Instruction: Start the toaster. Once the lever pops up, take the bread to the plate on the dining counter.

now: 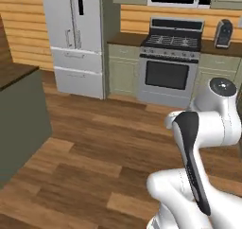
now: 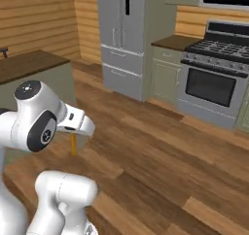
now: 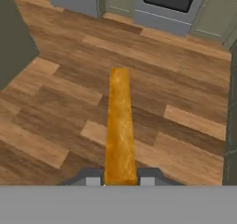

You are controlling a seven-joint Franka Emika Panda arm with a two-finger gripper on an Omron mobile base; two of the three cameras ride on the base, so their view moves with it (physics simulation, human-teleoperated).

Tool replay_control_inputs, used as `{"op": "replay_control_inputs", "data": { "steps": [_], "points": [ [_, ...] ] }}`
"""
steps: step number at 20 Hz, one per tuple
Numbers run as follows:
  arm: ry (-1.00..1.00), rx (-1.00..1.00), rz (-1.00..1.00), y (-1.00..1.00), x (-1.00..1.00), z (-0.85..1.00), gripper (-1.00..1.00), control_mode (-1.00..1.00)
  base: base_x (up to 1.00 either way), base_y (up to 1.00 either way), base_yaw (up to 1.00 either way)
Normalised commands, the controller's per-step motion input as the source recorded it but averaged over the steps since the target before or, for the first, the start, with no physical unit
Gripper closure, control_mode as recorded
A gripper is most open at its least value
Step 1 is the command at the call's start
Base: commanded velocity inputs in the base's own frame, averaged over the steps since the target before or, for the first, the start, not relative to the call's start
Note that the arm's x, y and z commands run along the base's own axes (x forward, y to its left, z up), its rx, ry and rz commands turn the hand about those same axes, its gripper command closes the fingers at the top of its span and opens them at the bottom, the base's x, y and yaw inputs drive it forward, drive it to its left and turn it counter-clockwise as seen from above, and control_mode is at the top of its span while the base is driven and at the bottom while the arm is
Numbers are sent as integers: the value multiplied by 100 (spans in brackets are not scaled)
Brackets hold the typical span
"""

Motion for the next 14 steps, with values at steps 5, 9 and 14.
{"op": "replay_control_inputs", "data": {
  "steps": [5, 9, 14],
  "points": [
    [0, 0, 0, 0, 0, 0, 100, 100, -27, 32, 100],
    [0, 0, 0, 0, 0, 0, 100, 100, -10, 27, 100],
    [0, 0, 0, 0, 0, 0, 100, 100, 48, 33, 65]
  ]
}}
